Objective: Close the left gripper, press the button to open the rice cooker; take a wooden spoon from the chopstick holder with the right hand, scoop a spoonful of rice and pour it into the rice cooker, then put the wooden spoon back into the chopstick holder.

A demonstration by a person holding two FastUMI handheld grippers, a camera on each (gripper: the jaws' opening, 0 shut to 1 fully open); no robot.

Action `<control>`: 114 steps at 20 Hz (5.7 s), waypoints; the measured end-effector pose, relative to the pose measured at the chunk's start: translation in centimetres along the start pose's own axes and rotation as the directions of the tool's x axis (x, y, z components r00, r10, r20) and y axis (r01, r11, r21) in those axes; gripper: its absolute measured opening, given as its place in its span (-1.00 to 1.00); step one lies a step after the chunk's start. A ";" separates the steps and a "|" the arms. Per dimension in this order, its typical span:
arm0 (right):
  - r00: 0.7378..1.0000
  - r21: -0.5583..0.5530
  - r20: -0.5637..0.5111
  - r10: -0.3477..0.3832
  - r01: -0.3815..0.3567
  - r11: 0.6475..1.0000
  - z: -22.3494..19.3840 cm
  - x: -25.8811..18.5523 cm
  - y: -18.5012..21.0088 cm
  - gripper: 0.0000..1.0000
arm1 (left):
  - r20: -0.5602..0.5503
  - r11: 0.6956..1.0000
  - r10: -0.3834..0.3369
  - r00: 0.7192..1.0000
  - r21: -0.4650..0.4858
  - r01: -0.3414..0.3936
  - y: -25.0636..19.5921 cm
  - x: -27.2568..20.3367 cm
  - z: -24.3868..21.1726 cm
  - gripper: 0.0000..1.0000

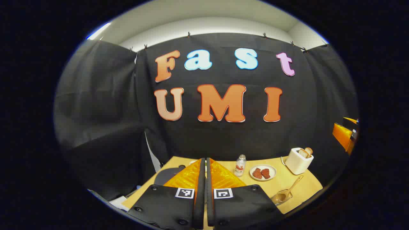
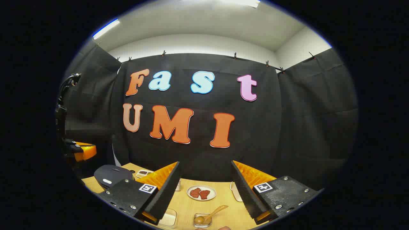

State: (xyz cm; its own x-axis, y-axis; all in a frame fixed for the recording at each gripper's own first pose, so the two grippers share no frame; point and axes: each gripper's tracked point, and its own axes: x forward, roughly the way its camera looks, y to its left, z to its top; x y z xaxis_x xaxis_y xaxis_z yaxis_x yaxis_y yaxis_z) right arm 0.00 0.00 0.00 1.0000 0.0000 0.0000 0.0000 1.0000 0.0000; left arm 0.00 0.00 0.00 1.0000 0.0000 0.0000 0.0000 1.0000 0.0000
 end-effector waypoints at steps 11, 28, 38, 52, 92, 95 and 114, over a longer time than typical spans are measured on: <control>0.995 0.051 -0.094 -0.030 0.035 0.998 -3.9 1.1 -1.3 0.89 | -0.409 0.995 -0.013 0.912 -0.098 -0.030 1.3 2.8 -8.9 -0.81; 0.983 0.022 -0.133 -0.124 0.128 0.992 -5.8 1.1 -1.0 0.90 | -0.638 0.953 -0.144 0.756 -0.296 -0.068 7.0 8.3 -13.5 -0.83; 0.985 0.037 -0.152 -0.079 0.086 0.996 -7.1 2.1 -0.4 0.90 | -0.770 0.940 -0.166 0.616 -0.313 -0.138 8.8 9.0 -18.9 -0.83; 0.970 0.050 -0.242 -0.009 0.022 0.999 -11.0 3.8 2.0 0.90 | -0.668 0.992 -0.014 0.744 -0.105 -0.075 9.0 9.4 -20.3 -0.87; 0.687 0.246 -0.721 0.091 0.131 0.960 -37.4 7.3 -1.6 0.42 | 0.254 0.977 0.131 0.958 0.129 -0.168 5.3 -5.4 1.1 0.92; 0.682 0.325 -0.718 0.137 0.154 0.933 -38.1 7.9 -0.7 -0.07 | 0.236 0.975 0.139 0.962 0.137 -0.174 5.1 -5.9 0.3 1.00; 0.841 0.409 -0.539 0.043 0.217 0.887 -25.3 5.2 0.1 -0.84 | 0.222 0.984 0.098 0.970 0.124 -0.128 7.2 -3.9 -1.1 0.89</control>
State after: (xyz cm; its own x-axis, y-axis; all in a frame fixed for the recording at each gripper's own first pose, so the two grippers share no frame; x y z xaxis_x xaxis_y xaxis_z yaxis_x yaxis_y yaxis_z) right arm 5.19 0.13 -25.32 0.8414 0.0428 -0.5388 0.2166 0.8866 0.4086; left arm -3.90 7.19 -1.05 0.9701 0.0983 0.2219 -0.1281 0.9840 0.1240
